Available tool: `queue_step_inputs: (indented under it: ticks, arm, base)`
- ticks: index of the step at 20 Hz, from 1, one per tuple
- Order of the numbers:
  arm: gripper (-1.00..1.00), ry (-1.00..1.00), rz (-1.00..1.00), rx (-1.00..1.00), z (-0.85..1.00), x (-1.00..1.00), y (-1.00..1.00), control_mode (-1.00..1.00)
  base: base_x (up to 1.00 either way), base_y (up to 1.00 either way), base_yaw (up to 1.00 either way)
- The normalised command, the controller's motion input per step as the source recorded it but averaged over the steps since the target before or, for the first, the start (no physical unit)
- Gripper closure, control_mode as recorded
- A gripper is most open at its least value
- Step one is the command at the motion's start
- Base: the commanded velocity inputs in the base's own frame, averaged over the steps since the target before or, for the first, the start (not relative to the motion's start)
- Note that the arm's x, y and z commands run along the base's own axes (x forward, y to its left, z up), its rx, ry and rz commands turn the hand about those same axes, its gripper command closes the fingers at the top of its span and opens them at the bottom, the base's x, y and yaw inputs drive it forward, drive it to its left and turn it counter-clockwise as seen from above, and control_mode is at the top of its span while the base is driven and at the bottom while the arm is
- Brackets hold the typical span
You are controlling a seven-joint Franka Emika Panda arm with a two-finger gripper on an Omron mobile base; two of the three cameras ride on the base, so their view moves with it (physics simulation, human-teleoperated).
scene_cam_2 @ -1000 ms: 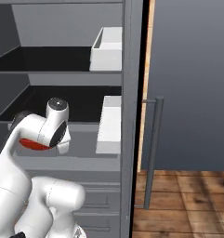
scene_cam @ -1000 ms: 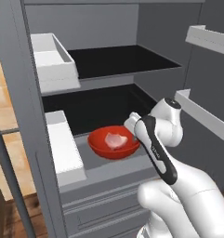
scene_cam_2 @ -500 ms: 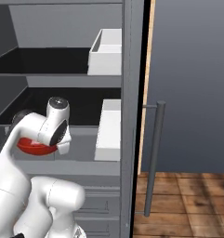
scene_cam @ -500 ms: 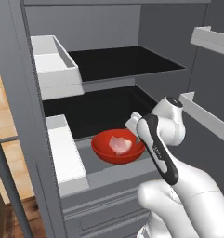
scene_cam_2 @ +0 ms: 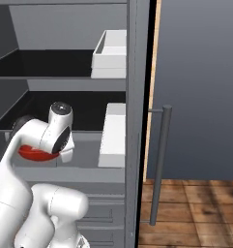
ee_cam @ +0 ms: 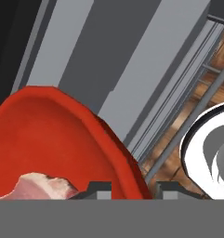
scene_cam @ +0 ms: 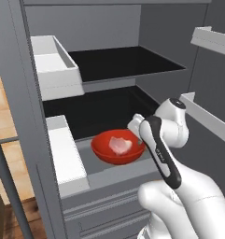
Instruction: Place one of the steaks on the plate and the other in the bowl. Then place the bowl in the fridge.
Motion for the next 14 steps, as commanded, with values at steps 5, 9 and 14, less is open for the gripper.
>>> queue_step_inputs:
  ticks: [5,9,14]
  arm:
    - [1.0,-0.23,0.0,0.01,0.02,-0.5,0.19,-1.0]
    - [1.0,-0.31,-0.04,0.0,0.29,-0.02,0.12,-1.0]
    - [1.0,-0.09,-0.22,0.0,0.44,0.52,0.0,-1.0]
  base:
    - [0.0,0.0,0.0]
    - [0.0,0.0,0.0]
    - [0.0,0.0,0.0]
